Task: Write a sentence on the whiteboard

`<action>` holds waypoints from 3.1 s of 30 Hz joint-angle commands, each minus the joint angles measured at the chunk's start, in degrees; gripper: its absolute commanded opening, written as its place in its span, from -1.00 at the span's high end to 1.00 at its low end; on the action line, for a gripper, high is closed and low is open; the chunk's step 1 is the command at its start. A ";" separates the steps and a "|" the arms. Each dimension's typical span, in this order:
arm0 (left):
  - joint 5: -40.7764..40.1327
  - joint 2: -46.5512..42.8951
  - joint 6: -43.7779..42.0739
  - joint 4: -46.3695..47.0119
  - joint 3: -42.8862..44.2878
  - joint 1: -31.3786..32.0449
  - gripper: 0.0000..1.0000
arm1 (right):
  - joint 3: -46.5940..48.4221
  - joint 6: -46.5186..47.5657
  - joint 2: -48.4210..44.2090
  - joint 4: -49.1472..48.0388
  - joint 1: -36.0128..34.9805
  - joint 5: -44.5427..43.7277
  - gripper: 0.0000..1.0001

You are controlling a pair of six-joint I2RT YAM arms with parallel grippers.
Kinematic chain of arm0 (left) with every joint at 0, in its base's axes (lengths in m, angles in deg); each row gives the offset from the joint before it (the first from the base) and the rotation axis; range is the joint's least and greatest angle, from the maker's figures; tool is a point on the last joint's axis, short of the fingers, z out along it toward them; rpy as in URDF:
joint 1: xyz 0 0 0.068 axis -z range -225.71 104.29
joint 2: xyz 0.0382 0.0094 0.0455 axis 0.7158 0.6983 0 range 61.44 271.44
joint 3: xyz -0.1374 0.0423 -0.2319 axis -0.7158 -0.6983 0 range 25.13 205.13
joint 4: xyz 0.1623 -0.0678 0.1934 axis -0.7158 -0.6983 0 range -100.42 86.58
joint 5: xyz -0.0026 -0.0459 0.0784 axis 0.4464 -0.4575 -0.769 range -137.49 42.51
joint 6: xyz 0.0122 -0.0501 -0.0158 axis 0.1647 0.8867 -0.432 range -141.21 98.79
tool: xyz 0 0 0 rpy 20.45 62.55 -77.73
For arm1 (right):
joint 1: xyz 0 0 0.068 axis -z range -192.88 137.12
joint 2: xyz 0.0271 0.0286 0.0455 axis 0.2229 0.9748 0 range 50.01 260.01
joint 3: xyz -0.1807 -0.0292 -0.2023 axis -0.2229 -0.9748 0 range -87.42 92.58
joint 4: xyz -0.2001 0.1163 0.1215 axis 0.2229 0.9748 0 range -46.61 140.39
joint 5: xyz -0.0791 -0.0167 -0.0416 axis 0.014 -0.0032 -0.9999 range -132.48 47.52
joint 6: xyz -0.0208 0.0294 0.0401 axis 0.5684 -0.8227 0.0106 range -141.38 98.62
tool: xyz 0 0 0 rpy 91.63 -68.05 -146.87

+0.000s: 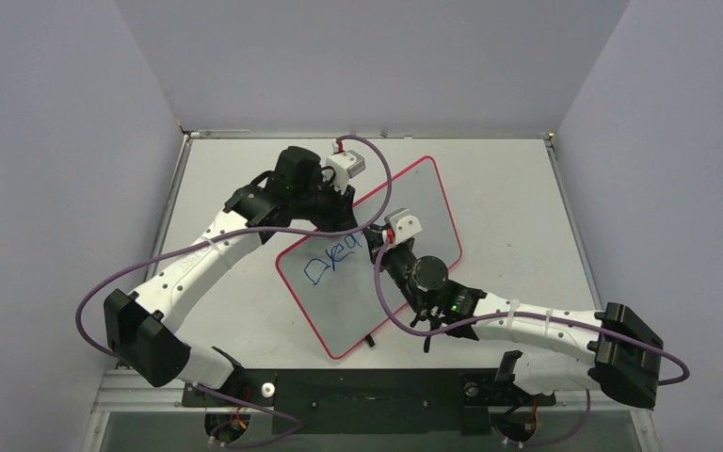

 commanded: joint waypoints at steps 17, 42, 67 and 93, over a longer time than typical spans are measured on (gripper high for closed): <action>-5.28 -2.76 -2.50 3.09 0.62 -0.02 1.00 | -5.55 -5.92 -1.55 -0.57 0.39 1.97 1.00; -5.02 -2.86 -2.30 3.16 0.61 -0.02 1.00 | 3.21 -0.54 2.07 -0.14 0.95 -0.35 1.00; -5.26 -3.38 -2.29 3.06 0.53 -0.02 1.00 | -3.76 -6.42 -1.52 2.45 2.32 -0.41 1.00; -5.10 -3.46 -2.29 2.94 0.44 -0.02 1.00 | 5.57 -2.39 2.94 1.78 4.01 -0.23 1.00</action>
